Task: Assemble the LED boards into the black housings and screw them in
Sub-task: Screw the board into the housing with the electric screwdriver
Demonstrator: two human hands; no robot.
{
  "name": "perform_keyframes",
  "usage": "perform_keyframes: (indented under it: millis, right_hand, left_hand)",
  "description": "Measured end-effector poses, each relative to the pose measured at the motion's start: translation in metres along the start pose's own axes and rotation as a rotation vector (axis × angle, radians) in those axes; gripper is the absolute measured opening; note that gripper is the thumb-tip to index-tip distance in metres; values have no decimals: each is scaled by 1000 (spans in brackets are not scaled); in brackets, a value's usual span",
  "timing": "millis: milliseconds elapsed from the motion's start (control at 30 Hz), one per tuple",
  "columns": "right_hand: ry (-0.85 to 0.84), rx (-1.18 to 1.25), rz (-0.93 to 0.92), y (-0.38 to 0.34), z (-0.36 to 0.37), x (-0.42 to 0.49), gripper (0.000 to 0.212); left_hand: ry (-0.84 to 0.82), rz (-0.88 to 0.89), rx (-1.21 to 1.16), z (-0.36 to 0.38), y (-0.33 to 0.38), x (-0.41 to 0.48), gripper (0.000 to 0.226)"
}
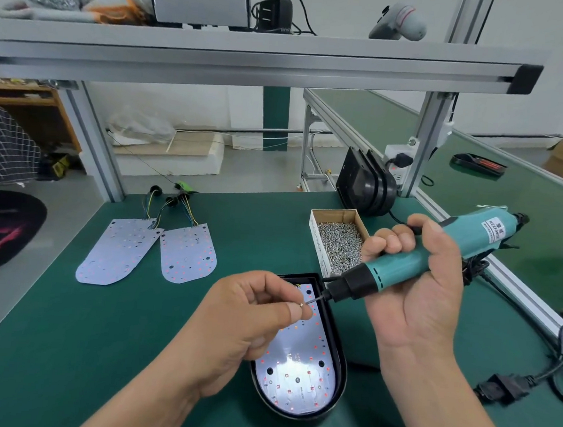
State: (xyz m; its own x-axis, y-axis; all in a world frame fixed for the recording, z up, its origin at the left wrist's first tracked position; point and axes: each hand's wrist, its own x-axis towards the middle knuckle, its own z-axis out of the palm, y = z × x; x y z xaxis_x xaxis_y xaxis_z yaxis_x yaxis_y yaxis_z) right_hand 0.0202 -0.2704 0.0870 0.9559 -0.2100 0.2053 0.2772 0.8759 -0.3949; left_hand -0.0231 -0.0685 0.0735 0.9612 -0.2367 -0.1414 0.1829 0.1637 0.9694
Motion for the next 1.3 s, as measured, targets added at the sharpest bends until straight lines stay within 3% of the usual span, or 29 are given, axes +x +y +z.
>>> perform_keyframes:
  millis: [200,533,833,1067,1133,1200,1300]
  right_hand:
    - [-21,-13,4,1,-1,-1,6]
    - [-63,-115,-10,6,-3,-3,9]
    - [51,-42,3,13,-7,1,17]
    - [110,-20,5,13,-10,4,17]
    - [113,-23,-9,11,-12,7,17]
    - [122,-35,-31,8,-15,12,17]
    - [144,-77,-56,5,-21,19,15]
  left_hand:
    - [19,-2,10,0,-1,-1,24]
    - [103,119,176,5,-3,-2,10]
    - [142,144,322,4,-10,1,29]
    - [123,149,400,3,-10,0,28]
    - [198,195,402,-4,-8,3,23]
    - [383,254,488,-18,-5,10,14]
    - [533,164,753,-38,-5,20,18]
